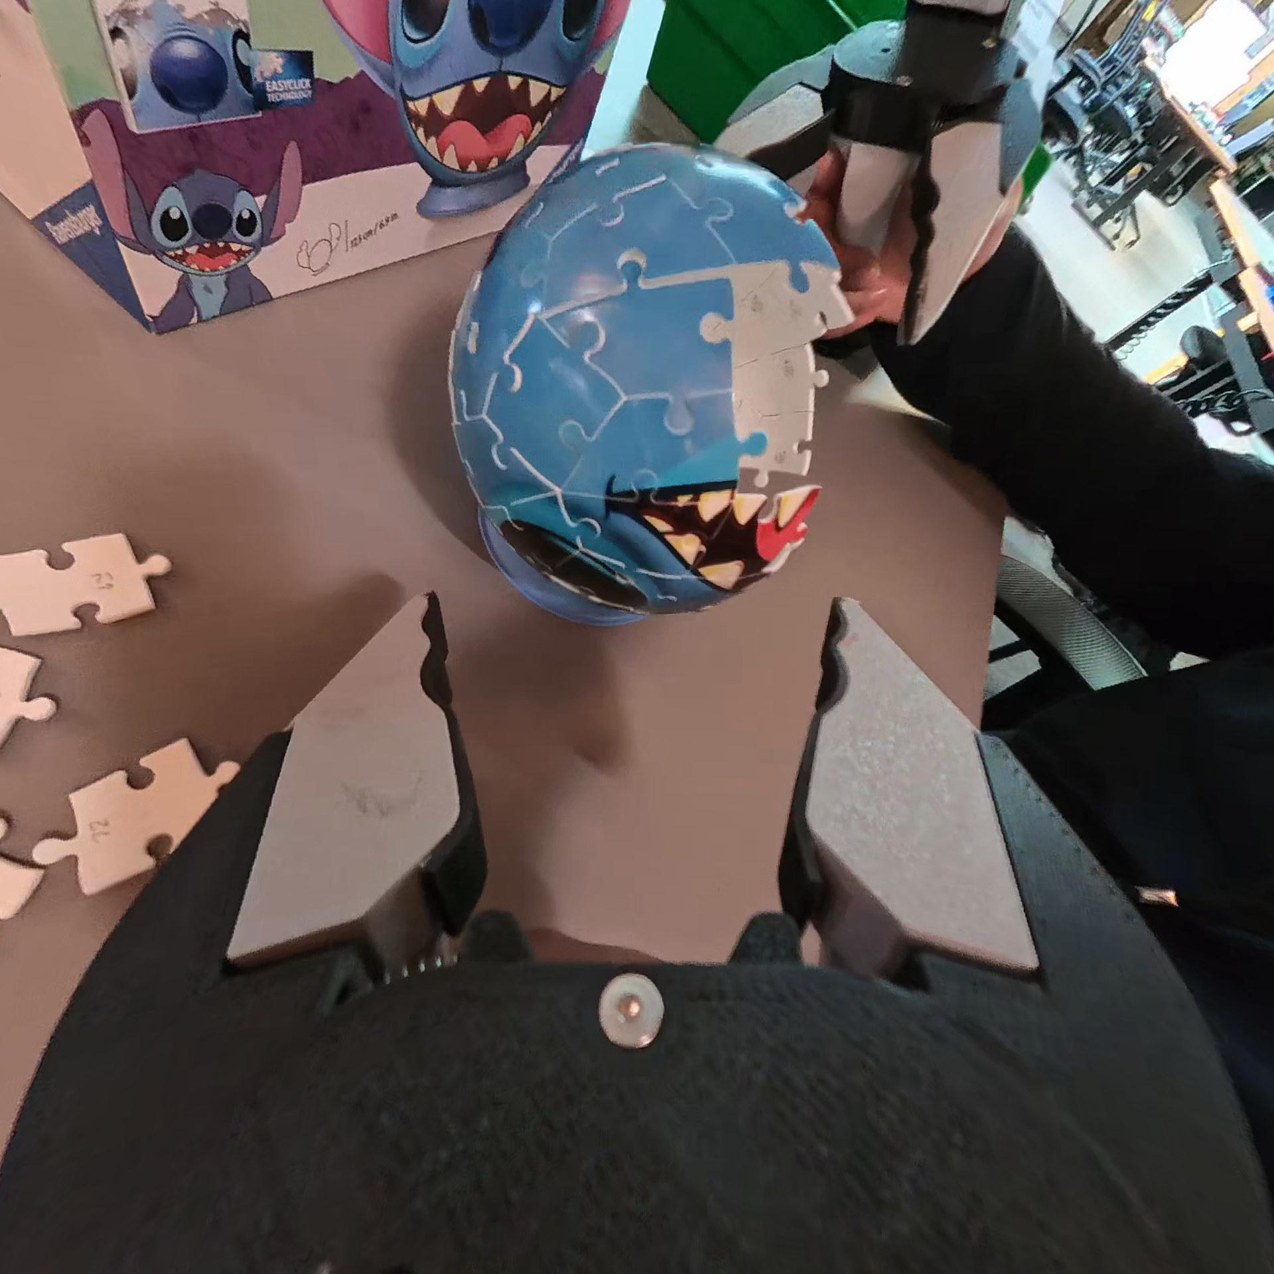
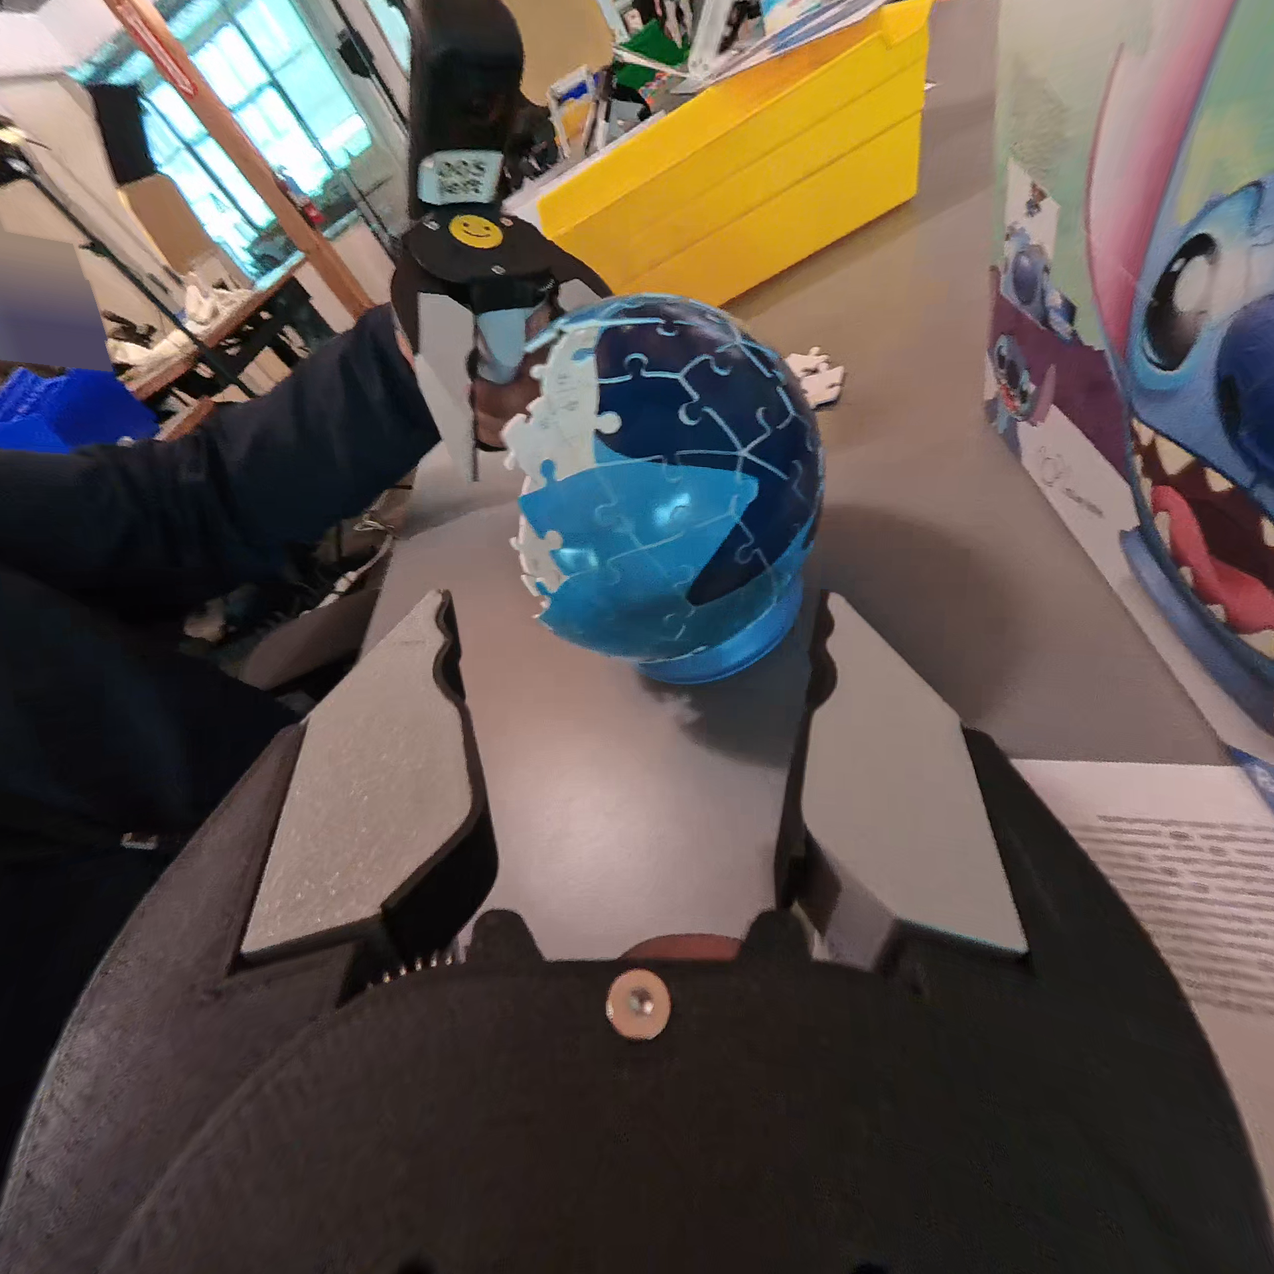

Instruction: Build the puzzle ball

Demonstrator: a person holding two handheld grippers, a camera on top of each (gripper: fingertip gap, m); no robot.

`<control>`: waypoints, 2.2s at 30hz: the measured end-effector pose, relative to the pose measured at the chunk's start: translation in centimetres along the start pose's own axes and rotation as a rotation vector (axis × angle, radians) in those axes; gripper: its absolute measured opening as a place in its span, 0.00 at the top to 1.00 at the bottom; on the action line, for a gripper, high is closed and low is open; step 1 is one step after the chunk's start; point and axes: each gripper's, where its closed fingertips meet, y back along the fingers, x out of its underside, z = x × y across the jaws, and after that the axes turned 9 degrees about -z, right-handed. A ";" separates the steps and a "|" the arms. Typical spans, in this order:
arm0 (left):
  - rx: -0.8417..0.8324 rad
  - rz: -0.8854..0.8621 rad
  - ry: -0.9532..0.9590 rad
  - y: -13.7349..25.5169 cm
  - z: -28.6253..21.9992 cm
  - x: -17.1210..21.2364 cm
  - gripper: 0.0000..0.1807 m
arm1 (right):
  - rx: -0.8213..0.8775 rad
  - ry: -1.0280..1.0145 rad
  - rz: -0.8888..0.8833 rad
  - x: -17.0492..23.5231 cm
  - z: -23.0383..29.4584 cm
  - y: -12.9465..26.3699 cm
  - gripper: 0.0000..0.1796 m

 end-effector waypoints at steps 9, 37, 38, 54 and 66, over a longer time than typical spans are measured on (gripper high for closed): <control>0.030 0.128 -0.122 -0.9 0.0 0.3 0.41 | -0.075 -0.156 0.053 -0.1 -0.3 -1.6 0.43; 0.046 0.178 -0.292 -1.8 0.3 -0.2 0.53 | -0.100 -0.281 0.085 -0.1 -0.8 -3.9 0.42; 0.041 0.175 -0.304 -1.7 0.3 -0.3 0.53 | -0.095 -0.267 0.089 -0.1 -0.7 -4.0 0.42; -0.102 0.143 -0.647 -0.8 0.9 -1.8 0.52 | -0.034 -0.037 0.023 -1.5 -1.2 -5.0 0.44; -0.154 0.133 -0.758 -0.7 1.6 -1.7 0.51 | -0.074 0.100 -0.118 -4.0 -0.1 -5.2 0.50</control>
